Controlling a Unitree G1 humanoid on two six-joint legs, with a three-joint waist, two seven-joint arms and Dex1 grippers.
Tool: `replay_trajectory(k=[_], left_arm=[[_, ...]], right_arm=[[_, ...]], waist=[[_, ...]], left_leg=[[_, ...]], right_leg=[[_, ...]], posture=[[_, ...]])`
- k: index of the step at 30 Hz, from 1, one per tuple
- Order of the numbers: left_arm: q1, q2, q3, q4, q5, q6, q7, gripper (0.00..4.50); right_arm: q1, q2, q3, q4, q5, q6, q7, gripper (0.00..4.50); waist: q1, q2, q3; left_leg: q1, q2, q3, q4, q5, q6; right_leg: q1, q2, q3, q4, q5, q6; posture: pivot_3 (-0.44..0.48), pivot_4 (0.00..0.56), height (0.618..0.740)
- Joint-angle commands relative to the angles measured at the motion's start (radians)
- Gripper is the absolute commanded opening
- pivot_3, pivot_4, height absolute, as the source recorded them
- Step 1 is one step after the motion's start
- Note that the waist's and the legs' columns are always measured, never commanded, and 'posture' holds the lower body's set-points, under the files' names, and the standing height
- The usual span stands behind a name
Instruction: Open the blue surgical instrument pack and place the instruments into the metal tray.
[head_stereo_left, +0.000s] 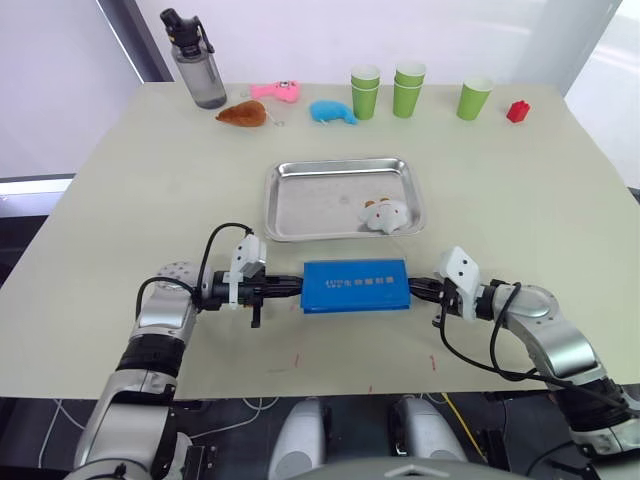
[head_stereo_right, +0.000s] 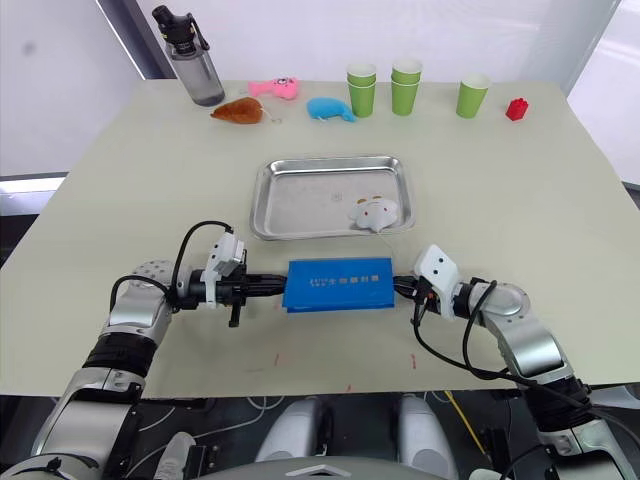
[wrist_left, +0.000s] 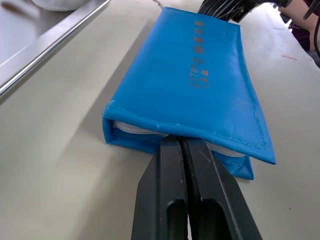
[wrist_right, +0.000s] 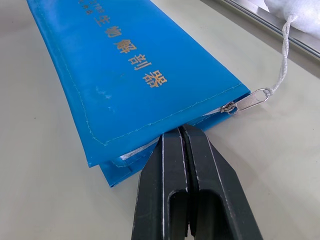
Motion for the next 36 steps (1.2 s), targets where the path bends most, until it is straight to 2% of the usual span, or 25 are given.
replay_trajectory(k=[1,11,12,13,14,15,17,19,20,22,23,25,26,27,36], left_arm=[[-0.017,-0.008,-0.009,0.045,0.022,-0.055,0.003,0.12],[-0.024,0.122,0.073,0.094,-0.017,-0.113,-0.061,0.12],[-0.022,0.137,0.083,0.086,-0.027,-0.114,-0.072,0.0],[-0.021,0.148,0.092,0.076,-0.035,-0.112,-0.081,0.0],[-0.023,0.158,0.102,0.063,-0.047,-0.113,-0.091,0.0],[-0.022,0.171,0.107,0.045,-0.058,-0.117,-0.109,0.0],[-0.02,0.193,0.103,0.0,-0.085,-0.11,-0.134,0.56],[-0.021,0.207,0.095,-0.045,-0.114,-0.078,-0.139,1.1],[-0.017,0.221,0.079,-0.079,-0.134,-0.067,-0.139,1.72],[-0.004,0.25,0.043,-0.173,-0.181,-0.039,-0.139,2.2],[0.003,0.261,0.029,-0.222,-0.205,-0.022,-0.139,2.8],[0.014,0.277,0.01,-0.301,-0.244,0.008,-0.139,3.7],[0.017,0.282,0.006,-0.321,-0.255,0.017,-0.139,3.95],[0.018,0.286,0.002,-0.347,-0.272,0.032,-0.139,4.47],[0.022,0.332,-0.021,-0.424,-0.351,0.066,-0.139,4.47]], right_arm=[[0.009,-0.009,-0.015,-0.038,0.011,-0.019,0.003,0.0],[0.132,-0.113,-0.153,-0.056,0.077,-0.163,0.076,0.0],[0.147,-0.12,-0.171,-0.056,0.097,-0.181,0.094,0.4],[0.158,-0.123,-0.185,-0.058,0.115,-0.198,0.111,0.53],[0.166,-0.126,-0.197,-0.059,0.132,-0.222,0.133,0.84],[0.171,-0.128,-0.203,-0.06,0.146,-0.251,0.158,1.25],[0.171,-0.129,-0.203,-0.056,0.165,-0.304,0.205,2.42],[0.162,-0.13,-0.195,-0.039,0.16,-0.363,0.236,3.06],[0.151,-0.132,-0.183,-0.022,0.142,-0.412,0.255,3.68],[0.109,-0.13,-0.148,0.03,0.09,-0.526,0.291,4.21],[0.083,-0.127,-0.127,0.064,0.06,-0.586,0.307,4.5],[0.031,-0.118,-0.085,0.138,-0.011,-0.708,0.315,4.5],[0.016,-0.115,-0.074,0.161,-0.028,-0.741,0.315,4.5],[-0.005,-0.107,-0.054,0.188,-0.037,-0.765,0.321,4.5],[-0.183,-0.02,0.05,0.425,-0.113,-0.937,0.315,4.5]], waist=[[0.001,0.0,0.0],[-0.007,0.0,0.0],[-0.006,0.0,0.0],[-0.005,0.0,0.0],[-0.004,0.0,0.0],[-0.004,0.0,0.0],[-0.003,0.0,0.001],[-0.003,-0.001,0.001],[-0.003,-0.001,0.001],[-0.005,-0.002,0.002],[-0.005,-0.002,0.002],[-0.006,-0.002,0.002],[-0.006,-0.002,0.003],[-0.006,-0.001,0.003],[-0.006,-0.001,0.004]], left_leg=[[0.0,0.0,0.0,0.0,0.0,0.0],[0.001,0.001,0.0,0.0,0.0,0.0],[0.0,0.001,0.0,0.0,0.0,0.0],[0.0,0.001,0.0,0.0,0.0,0.0],[0.0,0.001,-0.001,0.0,0.0,0.0],[0.0,0.001,0.0,0.0,0.0,0.0],[0.0,0.001,0.0,0.0,0.0,0.0],[0.0,0.002,0.0,0.0,0.0,0.0],[0.0,0.002,0.0,0.0,0.0,0.0],[0.0,0.002,0.0,0.0,0.0,0.0],[0.001,0.002,0.0,0.0,0.0,0.0],[0.001,0.002,0.002,0.0,0.0,0.0],[0.001,0.002,0.002,0.0,0.0,0.0],[0.001,0.002,0.002,0.0,0.0,0.0],[0.002,0.002,0.003,0.0,0.0,0.0]], right_leg=[[0.0,0.0,0.0,0.0,0.0,0.0],[0.0,0.002,0.0,0.0,0.0,0.0],[0.0,0.002,0.0,0.0,0.0,0.0],[0.0,0.002,0.0,0.0,0.0,0.0],[0.0,0.002,0.0,0.0,0.0,0.0],[0.0,0.002,0.0,0.0,0.0,0.0],[0.0,0.001,0.0,-0.001,0.0,0.0],[0.0,0.001,0.0,0.0,0.0,0.0],[0.0,0.001,0.0,0.0,0.0,0.0],[0.0,0.002,0.0,0.0,0.0,0.0],[0.0,0.002,0.001,0.0,0.0,0.0],[0.0,0.002,0.002,0.0,0.0,0.0],[0.0,0.002,0.002,0.0,0.0,0.0],[0.0,0.002,0.002,0.0,0.0,0.0],[0.0,0.002,0.003,0.0,0.0,-0.001]], posture=[[0.0,0.15,0.734],[0.0,0.15,0.734],[0.0,0.15,0.734],[0.0,0.15,0.734],[0.0,0.15,0.734],[0.0,0.15,0.734],[0.0,0.15,0.734],[0.0,0.15,0.734],[0.0,0.15,0.734],[0.0,0.15,0.734],[0.0,0.15,0.734],[0.0,0.15,0.734],[0.0,0.15,0.734],[0.0,0.15,0.734],[0.0,0.15,0.734]])
